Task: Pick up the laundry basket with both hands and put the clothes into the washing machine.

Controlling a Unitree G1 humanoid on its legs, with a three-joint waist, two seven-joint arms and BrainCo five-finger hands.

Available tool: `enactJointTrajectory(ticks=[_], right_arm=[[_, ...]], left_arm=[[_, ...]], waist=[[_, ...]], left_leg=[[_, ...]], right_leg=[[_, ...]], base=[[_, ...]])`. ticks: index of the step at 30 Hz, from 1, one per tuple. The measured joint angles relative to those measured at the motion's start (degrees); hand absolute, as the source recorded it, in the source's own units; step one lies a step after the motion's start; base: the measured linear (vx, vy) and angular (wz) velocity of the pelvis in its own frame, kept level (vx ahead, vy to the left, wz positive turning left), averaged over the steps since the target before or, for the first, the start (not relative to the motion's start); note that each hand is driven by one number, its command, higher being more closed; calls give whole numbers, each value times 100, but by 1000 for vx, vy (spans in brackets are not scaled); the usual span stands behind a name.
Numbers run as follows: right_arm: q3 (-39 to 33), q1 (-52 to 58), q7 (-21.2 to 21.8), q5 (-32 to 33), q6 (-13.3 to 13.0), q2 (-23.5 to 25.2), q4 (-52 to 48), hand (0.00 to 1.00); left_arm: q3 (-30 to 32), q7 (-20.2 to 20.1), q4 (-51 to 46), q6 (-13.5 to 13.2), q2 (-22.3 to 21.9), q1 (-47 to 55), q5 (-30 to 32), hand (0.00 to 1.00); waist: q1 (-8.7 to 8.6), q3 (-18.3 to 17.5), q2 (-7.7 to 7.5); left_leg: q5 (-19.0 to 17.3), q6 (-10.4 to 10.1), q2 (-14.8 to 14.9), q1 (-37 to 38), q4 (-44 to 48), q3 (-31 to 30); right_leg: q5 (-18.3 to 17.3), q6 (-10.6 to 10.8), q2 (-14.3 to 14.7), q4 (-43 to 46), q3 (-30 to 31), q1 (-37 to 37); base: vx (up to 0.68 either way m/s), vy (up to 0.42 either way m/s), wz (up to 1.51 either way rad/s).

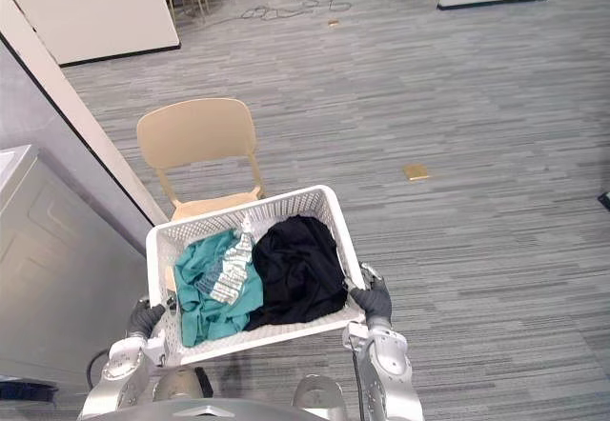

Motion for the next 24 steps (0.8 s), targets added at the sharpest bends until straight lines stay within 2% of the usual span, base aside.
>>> enactJointTrajectory(ticks=[2, 3, 4, 6, 7, 8, 9, 10, 11, 14, 18, 20, 24], right_arm=[[23, -116, -17, -2, 13, -31, 228, 100], [65, -161, -19, -6, 16, -103, 384, 100], [110, -196, -19, -6, 16, -164, 461, 100], [179, -214, -4, -61, 148, -346, 662, 100], [180, -231, -3, -130, 166, -290, 738, 100], [134, -272, -18, -239, 185, -161, 760, 100], [153, -354, -15, -318, 246, 12, 759, 100], [174, -418, -14, -408, 276, 76, 767, 100], [239, -548, -5, -482, 317, 134, 804, 100], [429, -1104, 18, -540, 341, 116, 1080, 100], [589, -2071, 17, -578, 335, -43, 1461, 100], [749, -2867, -22, -571, 345, -266, 1850, 100], [932, -3904, -124, -545, 389, -433, 2482, 100]], left_arm=[[-1, 1, 110, -8, 17, -44, -7, 100], [-1, 3, 226, -8, 19, -38, -8, 100], [-6, 4, 274, -6, 14, -11, -16, 100], [-108, 6, 386, 21, -11, 152, -33, 100], [-106, 7, 444, 30, 38, 129, -32, 100], [-93, 18, 488, 69, 167, 48, -32, 100], [-67, 15, 476, 72, 389, -53, -33, 100], [-64, 8, 470, 72, 484, -56, -34, 100], [-23, -11, 462, 81, 594, -56, -38, 100], [218, -20, 230, 80, 776, -214, -40, 100], [372, 4, 216, 75, 1070, -947, -40, 100], [393, 80, 466, 74, 1204, -1568, -70, 100], [301, 85, 1346, 67, 1496, -2700, -229, 100]], waist=[[-40, 6, -39], [-51, -27, -23], [-51, -45, 4], [-75, -248, 329], [-117, -300, 296], [-158, -273, 87], [-129, -274, -170], [-101, -273, -240], [-44, -260, -264], [89, -212, -239], [149, -22, -115], [177, 320, -74], [145, 751, -65]], left_leg=[[160, -22, -86, 55, -1483, -338], [340, -142, -144, 143, -2046, -556], [499, -259, -166, 172, -2233, -605], [1461, -447, -241, 332, -2878, -512], [1217, -704, -291, 418, -2946, -474], [994, -829, -572, 528, -3140, -478], [986, -815, -838, 562, -3302, -407], [966, -782, -908, 593, -3362, -357], [897, -670, -1002, 653, -3391, -270], [788, -520, -1208, 674, -3396, -125], [778, -507, -1262, 172, -3364, -129], [868, -485, -1231, -123, -3284, -134], [1081, -473, -1074, -615, -3282, -131]], right_leg=[[-110, 244, -222, 99, 157, -29], [-223, 431, -356, 252, 306, -138], [-282, 529, -413, 311, 397, -193], [-400, 943, -401, 406, 621, -275], [-429, 1051, -470, 409, 626, -255], [-399, 1217, -718, 387, 633, -233], [-236, 1318, -930, 187, 739, -237], [-100, 1334, -978, 20, 788, -197], [217, 1380, -1042, -321, 795, -60], [650, 1450, -1220, -707, 823, 16], [699, 1541, -1273, -874, 822, -362], [749, 1684, -1239, -992, 860, -567], [874, 1721, -1062, -951, 968, -1099]], base=[[362, 234, -25], [304, 229, -27], [292, 371, -45], [302, 496, -37], [275, 543, 11], [204, 462, 28], [235, 521, 17], [139, 315, -9], [101, 211, -16], [46, 201, -15], [-103, 53, 2], [-186, -12, -5], [-173, -14, -4]])
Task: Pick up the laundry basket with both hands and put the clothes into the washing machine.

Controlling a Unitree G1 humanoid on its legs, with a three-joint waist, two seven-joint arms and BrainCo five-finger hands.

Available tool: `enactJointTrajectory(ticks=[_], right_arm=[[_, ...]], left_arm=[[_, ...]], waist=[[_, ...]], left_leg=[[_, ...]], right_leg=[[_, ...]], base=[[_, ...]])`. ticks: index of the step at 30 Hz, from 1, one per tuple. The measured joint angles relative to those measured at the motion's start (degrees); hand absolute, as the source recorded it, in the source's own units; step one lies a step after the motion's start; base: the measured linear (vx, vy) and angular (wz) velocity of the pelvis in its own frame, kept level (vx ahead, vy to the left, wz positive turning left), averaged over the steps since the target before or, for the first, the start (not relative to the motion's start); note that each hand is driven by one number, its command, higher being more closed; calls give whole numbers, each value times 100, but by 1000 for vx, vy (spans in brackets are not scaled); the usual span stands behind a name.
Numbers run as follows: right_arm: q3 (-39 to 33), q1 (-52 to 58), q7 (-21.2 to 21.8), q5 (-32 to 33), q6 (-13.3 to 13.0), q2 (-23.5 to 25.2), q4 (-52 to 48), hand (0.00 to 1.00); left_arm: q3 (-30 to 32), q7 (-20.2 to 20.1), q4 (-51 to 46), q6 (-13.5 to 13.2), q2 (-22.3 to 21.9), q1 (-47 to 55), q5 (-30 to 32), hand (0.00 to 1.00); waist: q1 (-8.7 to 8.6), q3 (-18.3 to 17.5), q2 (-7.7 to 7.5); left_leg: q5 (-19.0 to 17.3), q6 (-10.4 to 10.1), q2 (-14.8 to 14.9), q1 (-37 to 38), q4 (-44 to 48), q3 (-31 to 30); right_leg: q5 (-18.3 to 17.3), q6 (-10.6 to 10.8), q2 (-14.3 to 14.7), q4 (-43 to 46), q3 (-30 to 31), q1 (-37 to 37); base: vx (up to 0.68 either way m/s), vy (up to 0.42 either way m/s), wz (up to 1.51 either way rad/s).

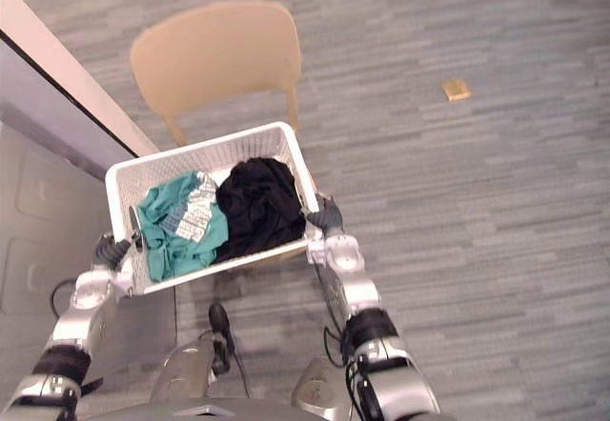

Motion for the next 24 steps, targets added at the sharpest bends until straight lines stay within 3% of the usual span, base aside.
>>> enactJointTrajectory(ticks=[5, 9, 15, 19, 20, 21, 24], right_arm=[[221, -880, -159, 126, 106, -35, 757, 100], [282, -1531, -240, 130, 253, -59, 1210, 100], [375, -2155, -275, 118, 275, -202, 1395, 100], [360, -2262, -421, 99, 206, -217, 1382, 100], [352, -2270, -437, 91, 215, -219, 1382, 100], [343, -2277, -459, 86, 214, -221, 1381, 0], [300, -2348, -483, 23, 239, -221, 1395, 0]], left_arm=[[-129, -27, 1245, -2, 217, -1153, -422, 100], [-135, 20, 1684, 33, 280, -1728, -489, 100], [-117, 174, 1843, 33, 278, -2142, -868, 100], [-107, 373, 1847, 32, 264, -2412, -875, 100], [-107, 381, 1847, 32, 257, -2429, -872, 0], [-106, 400, 1847, 32, 245, -2448, -872, 0], [71, 507, 1846, -11, 61, -2510, -1002, 0]], waist=[[-4, 537, -23], [8, 780, -30], [80, 852, -21], [95, 853, -19], [105, 853, -19], [119, 853, -19], [152, 853, -18]], left_leg=[[166, 17, 82, -211, 4, -2], [243, 42, 98, -391, 4, 14], [347, 1, 178, -626, -42, 5], [614, -8, 163, -679, -412, 11], [634, -4, 164, -672, -447, 18], [658, -6, 164, -668, -488, 24], [803, -2, 149, -645, -698, 74]], right_leg=[[78, -46, 95, 152, 125, -339], [84, -54, 117, 298, 196, -618], [78, -63, 204, 427, 245, -948], [75, -68, 239, 510, 234, -1161], [74, -68, 245, 536, 235, -1185], [74, -68, 250, 556, 237, -1211], [73, -69, 262, 579, 246, -1292]], base=[[-96, -11, -8], [-41, -8, -2], [-14, -35, -3], [-8, -56, 5], [-4, -50, 3], [-13, -40, -2], [-18, -49, 1]])
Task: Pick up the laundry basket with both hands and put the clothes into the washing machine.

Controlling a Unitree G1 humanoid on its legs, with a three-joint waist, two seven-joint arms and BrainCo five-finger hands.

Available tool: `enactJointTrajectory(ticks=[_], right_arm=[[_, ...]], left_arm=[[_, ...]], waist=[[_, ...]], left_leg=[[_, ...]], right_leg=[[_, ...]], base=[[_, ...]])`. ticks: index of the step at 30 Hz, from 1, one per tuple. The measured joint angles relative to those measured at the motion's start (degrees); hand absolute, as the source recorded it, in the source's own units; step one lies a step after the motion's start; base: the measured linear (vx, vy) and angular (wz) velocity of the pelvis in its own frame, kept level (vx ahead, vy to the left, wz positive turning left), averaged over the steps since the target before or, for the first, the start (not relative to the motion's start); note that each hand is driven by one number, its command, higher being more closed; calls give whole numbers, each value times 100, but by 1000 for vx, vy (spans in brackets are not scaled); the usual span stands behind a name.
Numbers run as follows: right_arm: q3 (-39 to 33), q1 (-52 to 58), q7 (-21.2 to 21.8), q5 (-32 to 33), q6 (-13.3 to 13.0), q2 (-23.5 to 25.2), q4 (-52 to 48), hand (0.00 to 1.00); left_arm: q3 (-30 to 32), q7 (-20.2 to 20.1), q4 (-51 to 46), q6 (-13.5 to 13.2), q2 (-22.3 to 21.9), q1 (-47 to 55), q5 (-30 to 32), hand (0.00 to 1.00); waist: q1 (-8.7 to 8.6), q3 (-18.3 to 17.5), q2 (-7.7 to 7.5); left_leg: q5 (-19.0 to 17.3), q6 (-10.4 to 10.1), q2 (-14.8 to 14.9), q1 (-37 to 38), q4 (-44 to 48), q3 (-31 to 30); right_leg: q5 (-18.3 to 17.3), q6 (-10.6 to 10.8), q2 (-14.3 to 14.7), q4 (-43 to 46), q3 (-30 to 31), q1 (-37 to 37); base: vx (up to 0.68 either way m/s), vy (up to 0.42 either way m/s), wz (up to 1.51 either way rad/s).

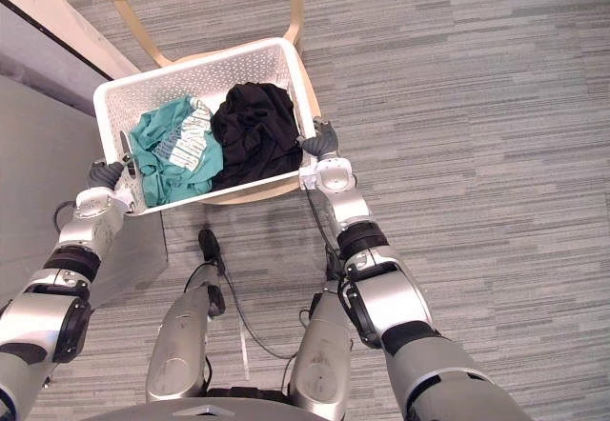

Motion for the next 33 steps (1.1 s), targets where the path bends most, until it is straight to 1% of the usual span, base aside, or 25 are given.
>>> enactJointTrajectory(ticks=[3, 5, 10, 13, 16, 18, 20, 21, 23, 25, 27, 30, 32, 33], right_arm=[[-203, -49, -106, -77, 55, 26, 124, 0], [-213, -89, -172, -160, 105, 19, 206, 0], [-217, -99, -198, -162, 144, 20, 213, 0], [-272, -111, -361, -162, 145, 23, 212, 0], [-339, -152, -415, -162, 159, 24, 211, 0], [-339, -157, -420, -162, 161, 23, 209, 0], [-325, -160, -420, -161, 186, 26, 177, 0], [-315, -172, -416, -161, 246, 24, 82, 0], [-303, -181, -398, -174, 284, -10, -187, 0], [-233, -234, -369, -370, 283, -171, -418, 0], [-150, -343, -358, -400, 250, -445, -790, 0], [-141, -345, -324, -425, 205, -579, -1028, 0], [-135, -299, -221, -470, 183, -611, -1168, 0], [-98, -288, -158, -514, 130, -617, -1168, 0]], left_arm=[[-24, 22, -13, -101, -199, -36, -208, 0], [-50, 33, -12, -102, -274, -31, -241, 0], [-127, 113, -96, -150, -292, -25, -269, 0], [-123, 239, -329, -168, -292, 15, -397, 0], [-121, 327, -592, -342, -302, 59, -850, 0], [-114, 370, -732, -377, -306, 99, -991, 0], [-116, 374, -749, -390, -325, 138, -1000, 0], [-112, 384, -763, -390, -324, 137, -998, 0], [-106, 386, -838, -389, -318, 138, -997, 0], [-106, 353, -1007, -387, -305, 134, -988, 0], [-70, 326, -1219, -388, -209, 131, -977, 0], [143, 293, -1242, -384, -63, 138, -841, 0], [250, 282, -1259, -384, 38, 138, -717, 0], [354, 227, -1319, -386, 75, 138, -627, 0]], waist=[[25, 0, 0], [32, 0, 0], [28, 0, 0], [35, 0, 0], [36, 0, 0], [36, 0, 1], [37, 0, 1], [37, 0, 2], [-5, 0, 2], [-7, 0, 3], [-9, -2, 7], [-14, -2, 13], [-24, -5, 22], [-32, -5, 22]], left_leg=[[73, -1, -25, 19, -131, 1], [151, 3, -50, 79, -266, 9], [232, 6, -83, 175, -410, 54], [258, 16, -88, 180, -409, 54], [266, 19, -97, 192, -406, 54], [266, 19, -101, 228, -406, 57], [265, 18, -107, 319, -408, 68], [265, 18, -110, 346, -408, 76], [265, 18, -112, 367, -407, 77], [268, 19, -112, 382, -398, 73], [283, 23, -110, 405, -393, 70], [281, 18, -108, 557, -396, 80], [228, -49, -105, 601, -393, 87], [225, -52, -105, 603, -393, 89]], right_leg=[[1, 0, 0, 7, -1, -20], [3, -2, 0, 13, 0, -21], [7, -4, 0, 19, 36, -25], [8, -5, -1, 19, 37, -24], [10, -6, -7, 26, 45, -20], [10, -6, -8, 35, 62, -2], [10, -6, -9, 53, 123, 31], [10, -6, -9, 67, 153, 31], [10, -6, -9, 98, 167, 31], [10, -6, -8, 137, 174, 31], [10, -6, -9, 178, 179, 39], [7, -4, -9, 193, 187, 170], [3, -2, -9, 205, 188, 213], [3, -2, -9, 218, 190, 212]], base=[[-17, -36, 5], [-6, -37, 0], [13, -41, -3], [34, -56, 0], [19, -36, -1], [28, -53, -4], [20, -50, -11], [11, -52, -10], [1, -54, -4], [-6, -47, 0], [-9, -50, 1], [-2, -52, -2], [-6, -48, 0], [-14, -46, 2]])
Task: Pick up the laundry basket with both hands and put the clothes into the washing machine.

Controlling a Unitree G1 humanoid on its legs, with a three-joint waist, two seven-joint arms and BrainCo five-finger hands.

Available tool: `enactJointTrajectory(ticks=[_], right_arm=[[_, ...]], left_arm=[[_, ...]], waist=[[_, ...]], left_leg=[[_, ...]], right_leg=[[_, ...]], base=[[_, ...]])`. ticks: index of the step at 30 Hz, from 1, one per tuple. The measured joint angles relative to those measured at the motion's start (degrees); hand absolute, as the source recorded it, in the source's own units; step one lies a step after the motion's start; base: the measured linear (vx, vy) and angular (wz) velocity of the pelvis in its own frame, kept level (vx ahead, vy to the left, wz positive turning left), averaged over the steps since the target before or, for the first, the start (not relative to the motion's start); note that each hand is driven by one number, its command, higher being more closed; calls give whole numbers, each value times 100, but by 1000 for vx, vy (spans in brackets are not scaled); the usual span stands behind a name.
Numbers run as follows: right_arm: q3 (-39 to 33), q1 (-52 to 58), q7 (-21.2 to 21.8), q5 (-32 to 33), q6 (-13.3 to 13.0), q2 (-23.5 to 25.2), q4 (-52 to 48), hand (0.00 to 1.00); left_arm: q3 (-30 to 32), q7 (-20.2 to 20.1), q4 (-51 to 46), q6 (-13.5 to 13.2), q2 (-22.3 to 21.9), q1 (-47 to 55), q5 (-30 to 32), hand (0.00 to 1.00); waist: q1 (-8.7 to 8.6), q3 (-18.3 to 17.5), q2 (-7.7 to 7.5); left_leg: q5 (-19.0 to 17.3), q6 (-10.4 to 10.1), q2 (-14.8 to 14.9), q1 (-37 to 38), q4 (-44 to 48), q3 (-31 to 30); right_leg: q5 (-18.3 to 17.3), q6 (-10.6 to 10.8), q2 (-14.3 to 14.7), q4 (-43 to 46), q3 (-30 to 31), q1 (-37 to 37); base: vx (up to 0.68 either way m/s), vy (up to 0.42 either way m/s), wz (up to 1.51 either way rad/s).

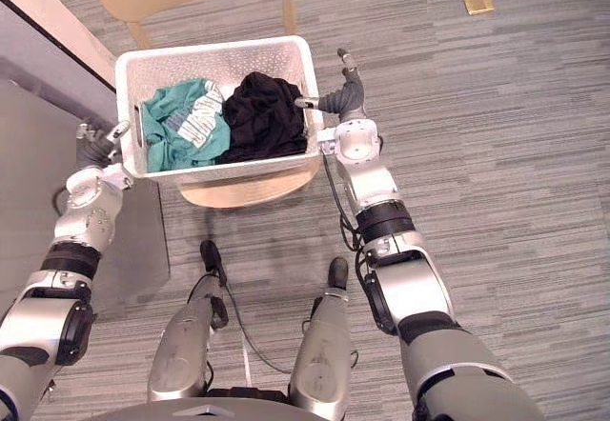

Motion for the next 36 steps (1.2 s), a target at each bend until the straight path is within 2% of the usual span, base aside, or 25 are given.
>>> enactJointTrajectory(ticks=[5, 14, 17, 20, 22, 24, 29, 33, 36], right_arm=[[179, 284, 154, -5, -1, -2, -3, 0], [134, 1347, 445, 1, -18, -116, -745, 0], [-172, 1579, 498, 1, -24, -132, -1037, 0], [-617, 1958, 495, -1, -68, -144, -1397, 0], [-892, 2444, 498, -19, -123, -122, -1588, 0], [-1397, 3227, 499, -82, -249, 64, -1628, 0], [-2148, 4602, 496, -212, -313, 563, -1633, 0], [-2349, 5419, 490, -286, -374, 1086, -1092, 0], [-2275, 5558, 501, -324, -368, 1168, -240, 0]], left_arm=[[124, -58, -102, -1, 67, 23, 100, 0], [466, -267, -102, 40, 308, 610, 201, 0], [579, -272, -223, 54, 310, 877, 196, 0], [652, -361, -889, 42, 287, 1432, 194, 0], [670, -410, -1193, 15, 203, 1899, 198, 0], [852, -467, -1434, -60, -171, 2586, 218, 0], [923, -625, -1429, -103, -957, 3706, 322, 0], [919, -770, -606, -8, -1539, 4279, 541, 0], [917, -854, 61, 63, -1795, 4551, 905, 0]], waist=[[17, -1, 1], [-23, -28, 47], [-37, -76, 116], [-33, -113, 175], [-21, -302, 203], [-19, -696, 257], [-88, -1118, 347], [-189, -1300, 351], [-167, -1473, 349]], left_leg=[[0, 0, -2, 67, 0, 7], [-36, -21, -1, 277, 13, 2], [-34, -20, -3, 293, 14, -17], [-41, -23, -6, 397, 9, -31], [-88, -42, -11, 486, -1, -50], [-124, -85, -20, 595, -43, -78], [-206, -179, -27, 852, -131, -151], [-270, -167, -23, 1084, -133, -146], [-350, -141, -19, 1205, -140, -52]], right_leg=[[-2, 3, -6, 24, 9, 51], [-93, -4, -7, 100, 11, 239], [-104, -1, -7, 115, 9, 254], [-115, 8, -7, 72, -15, 391], [-126, 19, -9, -15, -34, 521], [-131, 26, -17, -179, -104, 713], [-221, 21, -21, -340, -221, 1045], [-287, 29, -19, -491, -253, 1350], [-286, 28, -7, -598, -185, 1454]], base=[[-7, -54, 0], [8, -59, 0], [-1, -60, 2], [16, -54, 1], [35, -55, 0], [90, -54, 4], [54, -45, 5], [24, -33, -2], [4, -17, -11]])
